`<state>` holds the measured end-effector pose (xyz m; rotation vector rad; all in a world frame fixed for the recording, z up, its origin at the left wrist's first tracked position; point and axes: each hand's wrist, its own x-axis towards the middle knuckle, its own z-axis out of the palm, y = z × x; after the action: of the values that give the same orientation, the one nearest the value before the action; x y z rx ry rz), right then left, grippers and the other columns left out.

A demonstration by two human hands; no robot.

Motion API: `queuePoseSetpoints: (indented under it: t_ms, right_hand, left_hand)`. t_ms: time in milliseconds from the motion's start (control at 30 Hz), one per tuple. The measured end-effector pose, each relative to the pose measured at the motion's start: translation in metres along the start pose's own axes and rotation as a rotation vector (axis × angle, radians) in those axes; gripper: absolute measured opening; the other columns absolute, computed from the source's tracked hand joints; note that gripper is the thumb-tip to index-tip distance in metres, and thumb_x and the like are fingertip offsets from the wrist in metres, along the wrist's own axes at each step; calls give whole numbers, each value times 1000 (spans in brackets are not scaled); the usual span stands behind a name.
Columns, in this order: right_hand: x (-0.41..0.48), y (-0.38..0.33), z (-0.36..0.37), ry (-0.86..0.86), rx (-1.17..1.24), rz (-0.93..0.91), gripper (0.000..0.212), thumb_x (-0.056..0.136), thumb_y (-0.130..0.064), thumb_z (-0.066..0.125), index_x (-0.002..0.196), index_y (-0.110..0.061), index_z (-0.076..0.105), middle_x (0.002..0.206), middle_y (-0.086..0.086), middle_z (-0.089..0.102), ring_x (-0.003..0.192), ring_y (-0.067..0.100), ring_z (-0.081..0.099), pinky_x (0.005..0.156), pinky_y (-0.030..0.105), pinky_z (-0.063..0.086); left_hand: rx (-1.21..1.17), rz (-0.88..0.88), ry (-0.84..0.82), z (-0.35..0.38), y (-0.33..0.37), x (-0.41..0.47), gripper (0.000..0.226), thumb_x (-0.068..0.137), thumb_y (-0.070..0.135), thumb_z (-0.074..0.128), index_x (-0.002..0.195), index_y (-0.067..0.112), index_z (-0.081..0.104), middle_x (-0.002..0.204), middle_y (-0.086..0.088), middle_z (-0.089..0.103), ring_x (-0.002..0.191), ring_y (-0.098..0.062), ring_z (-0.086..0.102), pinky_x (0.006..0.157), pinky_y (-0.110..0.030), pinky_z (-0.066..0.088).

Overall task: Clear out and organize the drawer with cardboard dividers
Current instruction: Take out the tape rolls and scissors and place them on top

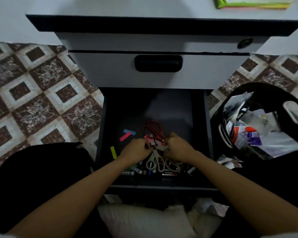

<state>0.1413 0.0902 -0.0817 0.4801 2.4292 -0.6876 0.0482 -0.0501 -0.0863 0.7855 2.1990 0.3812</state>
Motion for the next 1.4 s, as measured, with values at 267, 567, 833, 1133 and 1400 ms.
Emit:
queuePoseSetpoints:
  t_ms: [267,567,833,1133,1400]
  right_hand:
    - [-6,8,-29,211,418,137,22,83,-20,67,99,-5,61,99,11,66,95,24,61,74,28,43]
    - [-7,6,-33,262,548,102,14,84,-19,68,88,-11,58,79,-1,55,73,11,51,52,17,32]
    - [-7,7,-37,302,622,128,13,83,-21,68,85,-16,56,71,-8,53,72,10,52,54,13,38]
    - [-24,-1,-54,357,717,62,3,89,-19,61,92,-19,62,84,1,65,75,11,60,66,20,43]
    - [-84,-29,-98,631,706,-126,8,85,-13,66,90,-18,70,62,-15,58,54,-8,52,61,16,40]
  left_hand:
    - [115,13,-65,14,8,-12,34,87,46,60,98,13,59,88,-2,53,91,-23,59,66,-29,42]
    - [-133,-140,-181,18,6,0,32,82,26,70,60,16,49,60,3,50,59,-10,50,48,-20,33]
    - [-166,-175,-319,-2,2,2,16,82,12,69,80,15,53,75,-1,54,62,-9,50,54,-19,40]
    - [-402,-109,-208,-41,6,-18,17,81,1,68,88,14,60,89,-6,62,72,-13,58,58,-18,49]
    - [-794,54,109,-92,31,-67,15,81,-4,66,84,9,58,70,-3,65,54,-8,59,50,-16,46]
